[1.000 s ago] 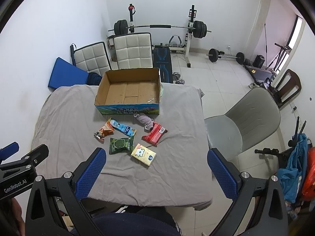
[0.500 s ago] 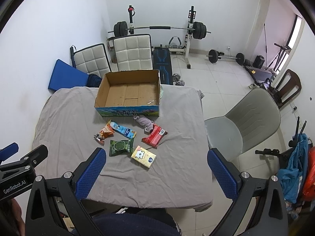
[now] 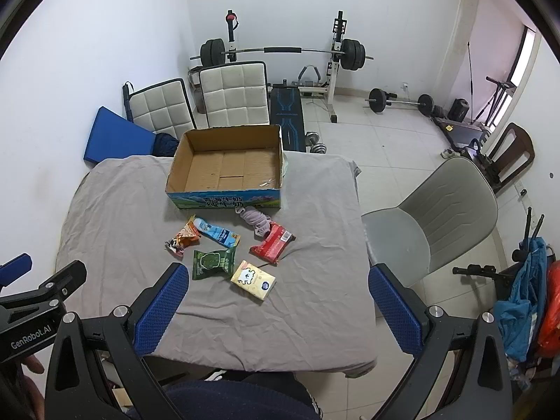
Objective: Organize soft objects
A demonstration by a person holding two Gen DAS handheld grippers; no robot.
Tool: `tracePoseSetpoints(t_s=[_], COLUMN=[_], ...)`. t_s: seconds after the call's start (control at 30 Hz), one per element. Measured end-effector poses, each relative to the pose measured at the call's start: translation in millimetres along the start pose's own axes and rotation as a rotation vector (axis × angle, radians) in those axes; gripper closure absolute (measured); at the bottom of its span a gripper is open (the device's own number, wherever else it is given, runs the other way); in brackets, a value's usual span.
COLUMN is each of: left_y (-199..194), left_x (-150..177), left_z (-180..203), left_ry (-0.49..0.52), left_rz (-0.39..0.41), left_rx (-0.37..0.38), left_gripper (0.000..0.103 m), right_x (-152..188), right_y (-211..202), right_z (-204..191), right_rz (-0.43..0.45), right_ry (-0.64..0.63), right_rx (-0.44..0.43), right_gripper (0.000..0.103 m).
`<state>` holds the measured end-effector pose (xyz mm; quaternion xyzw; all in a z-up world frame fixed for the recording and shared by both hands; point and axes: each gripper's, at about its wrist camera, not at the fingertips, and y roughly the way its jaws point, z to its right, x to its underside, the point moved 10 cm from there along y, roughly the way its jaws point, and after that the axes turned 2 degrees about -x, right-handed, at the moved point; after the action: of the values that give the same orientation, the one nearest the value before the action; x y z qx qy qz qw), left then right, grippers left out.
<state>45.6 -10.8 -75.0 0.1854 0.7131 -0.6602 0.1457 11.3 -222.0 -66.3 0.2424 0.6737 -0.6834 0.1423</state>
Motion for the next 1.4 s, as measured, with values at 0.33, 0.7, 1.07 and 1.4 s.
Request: tracePoseSetpoints(t_s=[0.33,0.7,1.07,1.4], left_y=[0.4,0.3,0.9,11.9], left_x=[-1.5,-1.3,4.1,6.5], left_z=[-0.4,1.1,8.5,7.0], left_ry=[-0.006,-0.006,-0.005,-0.03], left_rz=[0.002,0.007,0.012,-0.015], left_rx=[0.006,0.011,0.03,0.05], left_gripper=[0.0,0.0,0.0,0.0], right_x=[-0.7,-1.3,0.2,3.9], right_y=[0.0,2.0,1.2,16.4], right_z=[0.9,4.1,4.3,5.7], right_rz=[-0.001,0.001,0.0,-0.04], right_ry=[0.0,-0.002,-0.008,-0.01], right_rx=[-0.002,0.0,-0.006,-0.021], right_gripper=[0.0,0.0,0.0,0.0])
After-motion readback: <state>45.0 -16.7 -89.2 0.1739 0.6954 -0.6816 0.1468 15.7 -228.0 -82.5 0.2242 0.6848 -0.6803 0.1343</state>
